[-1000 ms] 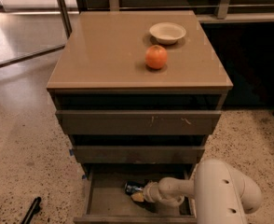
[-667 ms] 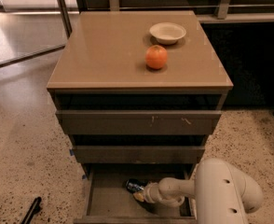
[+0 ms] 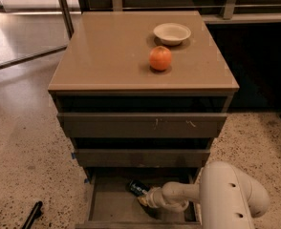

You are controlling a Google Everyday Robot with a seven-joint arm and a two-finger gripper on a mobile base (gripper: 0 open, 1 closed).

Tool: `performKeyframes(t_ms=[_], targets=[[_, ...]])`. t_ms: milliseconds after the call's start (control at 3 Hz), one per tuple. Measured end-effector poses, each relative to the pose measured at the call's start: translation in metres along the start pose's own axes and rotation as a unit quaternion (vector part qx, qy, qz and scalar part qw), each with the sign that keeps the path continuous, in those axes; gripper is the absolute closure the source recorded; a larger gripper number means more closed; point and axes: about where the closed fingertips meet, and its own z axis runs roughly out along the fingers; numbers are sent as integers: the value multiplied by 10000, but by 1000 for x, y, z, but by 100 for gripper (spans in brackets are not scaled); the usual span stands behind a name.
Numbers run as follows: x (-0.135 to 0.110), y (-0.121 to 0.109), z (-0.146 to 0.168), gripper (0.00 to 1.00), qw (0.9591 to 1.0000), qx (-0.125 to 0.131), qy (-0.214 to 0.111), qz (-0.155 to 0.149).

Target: Pick pepsi can from bottom drawer and place on counter

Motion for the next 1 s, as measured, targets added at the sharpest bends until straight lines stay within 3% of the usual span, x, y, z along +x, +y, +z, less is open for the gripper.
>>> performKeyframes(t_ms=[333,667,1000], targets=[[-6,9,-8,100,9994,-349,5,30],[0,9,4,100,9956,-873,221,264],[-1,6,11,100,9939,-1013,311,309]])
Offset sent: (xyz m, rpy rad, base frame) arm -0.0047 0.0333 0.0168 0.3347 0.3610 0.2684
